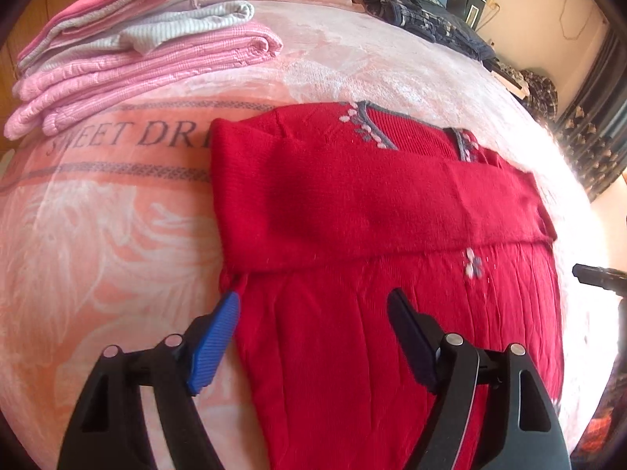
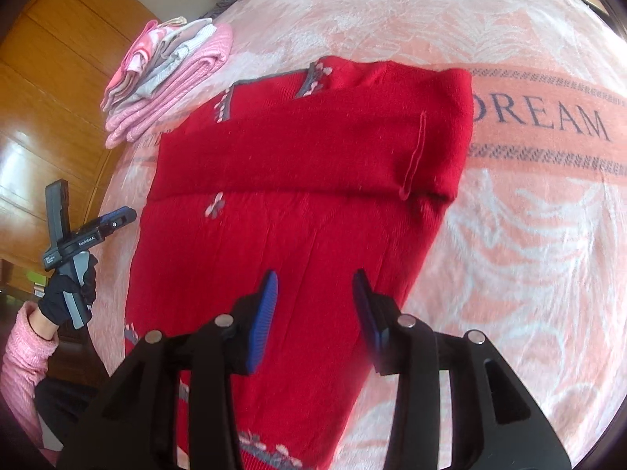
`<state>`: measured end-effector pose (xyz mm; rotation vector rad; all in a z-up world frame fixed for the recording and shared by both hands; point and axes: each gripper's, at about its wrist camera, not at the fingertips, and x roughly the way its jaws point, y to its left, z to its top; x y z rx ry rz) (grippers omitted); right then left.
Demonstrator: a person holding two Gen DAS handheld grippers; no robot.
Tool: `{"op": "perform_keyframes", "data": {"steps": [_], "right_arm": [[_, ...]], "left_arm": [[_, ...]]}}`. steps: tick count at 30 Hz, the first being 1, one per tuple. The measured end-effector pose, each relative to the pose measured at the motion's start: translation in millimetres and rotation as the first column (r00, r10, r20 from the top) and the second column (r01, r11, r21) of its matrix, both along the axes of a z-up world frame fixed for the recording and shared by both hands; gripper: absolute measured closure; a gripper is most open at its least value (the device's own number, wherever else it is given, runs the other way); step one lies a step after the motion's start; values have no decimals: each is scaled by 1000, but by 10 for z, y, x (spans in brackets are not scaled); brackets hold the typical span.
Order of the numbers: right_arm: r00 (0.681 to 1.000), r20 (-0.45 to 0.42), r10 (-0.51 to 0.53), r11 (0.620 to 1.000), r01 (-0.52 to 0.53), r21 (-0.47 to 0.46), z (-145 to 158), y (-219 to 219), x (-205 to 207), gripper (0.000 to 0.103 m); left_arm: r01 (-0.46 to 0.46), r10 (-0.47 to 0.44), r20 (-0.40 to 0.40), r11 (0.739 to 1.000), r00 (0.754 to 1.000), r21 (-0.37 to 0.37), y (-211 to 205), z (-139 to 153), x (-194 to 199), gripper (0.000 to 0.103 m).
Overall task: Fold small clothes
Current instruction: 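Move both grippers to the sweater hem with the grey floral band, then close both grippers on the ribbed hem of the red sweater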
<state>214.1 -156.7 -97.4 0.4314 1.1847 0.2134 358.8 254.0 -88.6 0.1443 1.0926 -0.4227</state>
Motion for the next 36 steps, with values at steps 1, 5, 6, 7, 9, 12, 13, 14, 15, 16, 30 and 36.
{"op": "perform_keyframes", "data": {"steps": [1, 5, 6, 7, 9, 12, 13, 14, 15, 16, 30, 36], "right_arm": [[1000, -15, 10, 1000, -10, 4, 7, 60, -148, 61], [997, -70, 40, 999, -39, 5, 65, 272, -684, 60], [996, -85, 38, 999, -38, 11, 73, 307, -806, 59], [994, -101, 38, 999, -35, 25, 75, 343, -931, 59], [991, -128, 34, 999, -29, 39, 77, 399, -1172, 59], [986, -161, 35, 999, -29, 34, 32, 480, -1501, 58], [984, -176, 34, 999, -28, 39, -4, 497, -1598, 58], [981, -190, 32, 999, -25, 41, -43, 509, -1686, 58], [979, -203, 29, 999, -21, 40, -87, 518, -1765, 58], [976, -217, 20, 999, -12, 39, -130, 520, -1842, 58], [953, -301, -5, 999, 20, 46, -522, 496, -2103, 59], [954, -300, 18, 999, -5, 45, -539, 574, -2072, 58]], "left_arm": [[2, -2, -15, 1000, 1000, 11, 61, 26, -128, 25], [-15, 21, -141, 999, 990, 43, 353, 3, -623, 25], [-25, 33, -185, 999, 982, 41, 439, -25, -761, 25], [-34, 42, -226, 999, 973, 38, 517, -60, -900, 25], [-45, 52, -301, 998, 952, 32, 636, -135, -1154, 25], [-25, 36, -335, 999, 942, 37, 715, -203, -1472, 25], [-22, 32, -342, 999, 939, 34, 737, -227, -1554, 25], [-26, 33, -352, 999, 935, 24, 767, -259, -1625, 25], [-33, 37, -362, 999, 932, 17, 792, -291, -1684, 25], [-37, 38, -373, 999, 927, 10, 817, -327, -1736, 25], [-6, 15, -437, 1000, 899, 21, 730, -596, -2002, 25], [1, -7, -448, 1000, 894, -12, 679, -595, -2080, 26]]}}
